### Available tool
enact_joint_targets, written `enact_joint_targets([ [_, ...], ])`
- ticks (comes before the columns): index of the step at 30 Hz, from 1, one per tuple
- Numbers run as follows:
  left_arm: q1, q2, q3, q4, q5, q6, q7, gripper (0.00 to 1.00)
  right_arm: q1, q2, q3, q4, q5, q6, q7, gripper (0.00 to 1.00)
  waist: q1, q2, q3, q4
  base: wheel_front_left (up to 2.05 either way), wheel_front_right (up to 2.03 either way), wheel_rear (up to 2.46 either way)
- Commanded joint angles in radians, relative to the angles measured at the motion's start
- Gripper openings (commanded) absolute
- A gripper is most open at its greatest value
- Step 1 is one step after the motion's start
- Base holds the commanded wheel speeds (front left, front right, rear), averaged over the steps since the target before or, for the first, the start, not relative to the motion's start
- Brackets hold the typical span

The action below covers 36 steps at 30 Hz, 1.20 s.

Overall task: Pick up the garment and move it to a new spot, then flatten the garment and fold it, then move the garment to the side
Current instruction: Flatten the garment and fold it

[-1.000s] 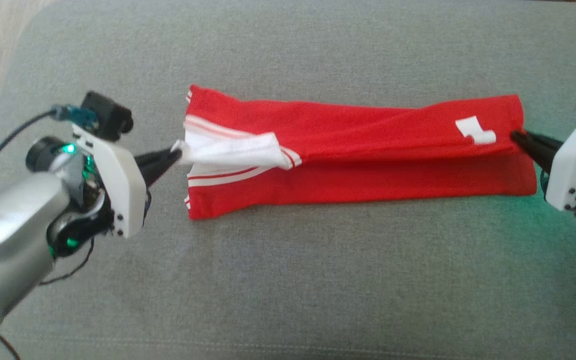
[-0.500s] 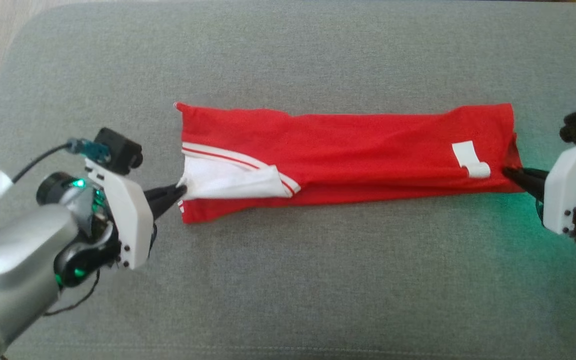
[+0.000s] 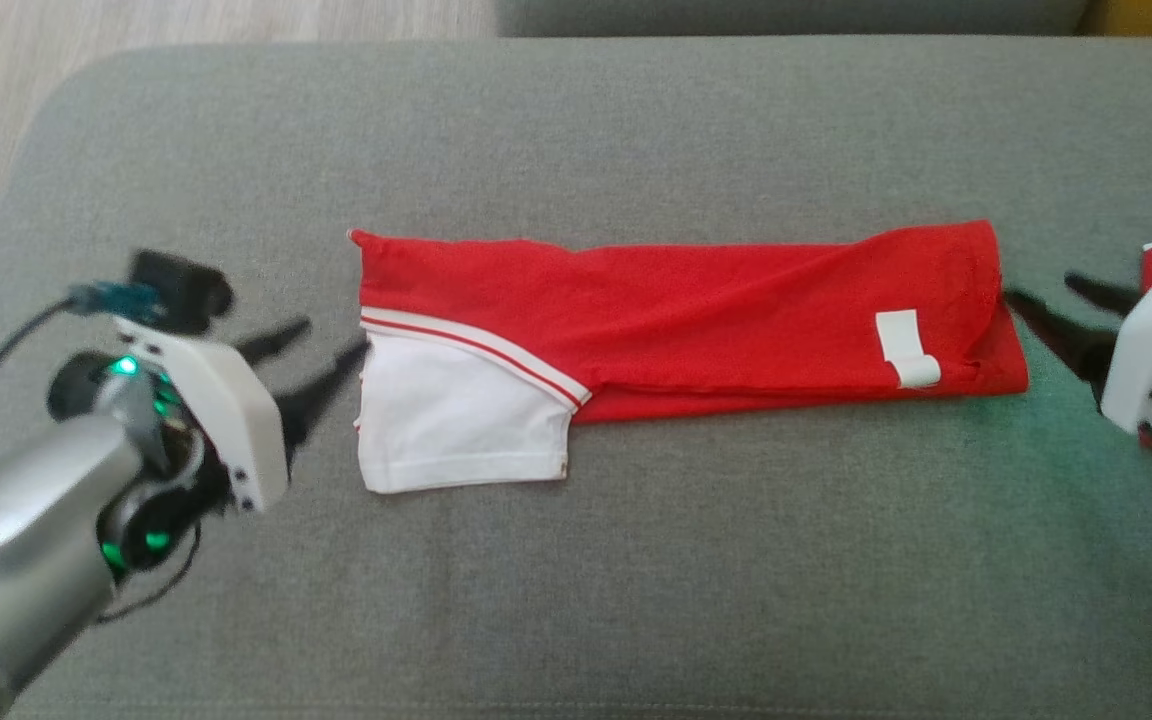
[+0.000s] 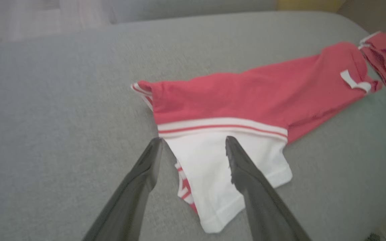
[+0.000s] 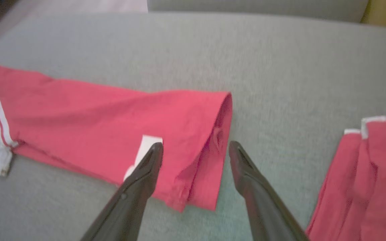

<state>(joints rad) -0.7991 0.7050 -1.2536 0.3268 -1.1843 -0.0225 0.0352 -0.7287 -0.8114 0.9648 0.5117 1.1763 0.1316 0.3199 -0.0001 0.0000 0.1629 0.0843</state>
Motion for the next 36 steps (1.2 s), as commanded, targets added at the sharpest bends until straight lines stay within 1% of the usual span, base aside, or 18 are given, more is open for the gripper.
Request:
enact_joint_targets([
  [1,-0.042,0.03,0.077,-0.007,-0.007,0.015,-0.041,1.0,-0.012,-0.011,-0.025,-0.011,-0.007,-0.001,-0.042,1.0,0.0001,0.0,-0.01,-0.003,0.0,0.0,0.0],
  [4,-0.034,0.02,0.135,-0.002,-0.021,0.045,-0.149,1.0,-0.018,0.022,-0.069,-0.01,-0.019,-0.001,-0.152,1.0,0.0001,0.0,-0.025,-0.007,0.0,0.0,0.0],
  [7,-0.016,-0.005,0.213,0.002,-0.05,0.073,-0.259,1.0,-0.01,0.061,-0.108,-0.003,-0.04,-0.001,-0.271,1.0,0.0001,0.0,-0.038,-0.008,0.0,0.0,0.0],
  [10,0.01,-0.042,0.323,0.006,-0.035,0.11,-0.294,1.0,0.008,0.092,-0.143,0.01,-0.085,-0.001,-0.39,1.0,0.0001,0.0,-0.048,-0.005,0.0,0.0,0.0],
  [13,0.076,-0.099,0.523,-0.027,0.08,0.131,-0.296,1.0,0.031,0.135,-0.194,0.016,-0.109,-0.001,-0.499,1.0,0.0001,0.0,-0.054,-0.004,0.0,0.0,0.0],
  [14,0.109,-0.117,0.579,-0.043,0.138,0.132,-0.296,1.0,0.038,0.148,-0.204,0.015,-0.128,-0.001,-0.524,1.0,0.0001,0.0,-0.055,-0.005,0.0,0.0,0.0],
  [15,0.187,-0.167,0.695,-0.077,0.239,0.129,-0.297,1.0,0.056,0.178,-0.229,0.004,-0.178,-0.001,-0.56,1.0,0.0001,0.0,-0.063,-0.006,0.0,0.0,0.0],
  [17,0.263,-0.214,0.787,-0.114,0.342,0.117,-0.297,1.0,0.085,0.214,-0.277,0.0,-0.223,-0.001,-0.575,1.0,0.0001,0.0,-0.07,-0.009,0.0,0.0,0.0],
  [19,0.333,-0.267,0.867,-0.152,0.427,0.092,-0.297,1.0,0.118,0.258,-0.346,-0.01,-0.275,-0.001,-0.58,1.0,0.0001,0.0,-0.077,-0.012,0.0,0.0,0.0],
  [21,0.4,-0.317,0.937,-0.182,0.508,0.067,-0.297,1.0,0.165,0.313,-0.441,-0.044,-0.346,-0.001,-0.581,1.0,0.0001,0.0,-0.086,-0.017,0.0,0.0,0.0],
  [23,0.464,-0.365,0.994,-0.211,0.585,0.041,-0.297,1.0,0.23,0.388,-0.549,-0.078,-0.414,-0.001,-0.581,1.0,0.0001,0.0,-0.095,-0.024,0.0,0.0,0.0],
  [24,0.464,-0.365,0.994,-0.211,0.585,0.041,-0.297,1.0,0.23,0.388,-0.549,-0.078,-0.414,-0.001,-0.581,1.0,0.0001,0.0,-0.095,-0.024,0.0,0.0,0.0],
  [28,0.57,-0.465,1.085,-0.244,0.707,-0.007,-0.297,1.0,0.361,0.527,-0.699,-0.143,-0.564,-0.001,-0.581,1.0,0.0001,0.0,-0.109,-0.035,0.0,0.0,0.0],
  [31,0.626,-0.533,1.139,-0.253,0.777,-0.035,-0.297,1.0,0.434,0.607,-0.768,-0.182,-0.652,-0.001,-0.581,1.0,0.0001,0.0,-0.118,-0.038,0.0,0.0,0.0],
  [33,0.652,-0.57,1.167,-0.255,0.817,-0.057,-0.297,1.0,0.471,0.638,-0.79,-0.201,-0.696,-0.001,-0.582,1.0,0.0001,0.0,-0.12,-0.038,0.0,0.0,0.0],
  [36,0.681,-0.601,1.192,-0.241,0.866,-0.08,-0.297,1.0,0.505,0.663,-0.818,-0.212,-0.732,-0.001,-0.582,1.0,0.0001,0.0,-0.119,-0.037,0.0,0.0,0.0],
])
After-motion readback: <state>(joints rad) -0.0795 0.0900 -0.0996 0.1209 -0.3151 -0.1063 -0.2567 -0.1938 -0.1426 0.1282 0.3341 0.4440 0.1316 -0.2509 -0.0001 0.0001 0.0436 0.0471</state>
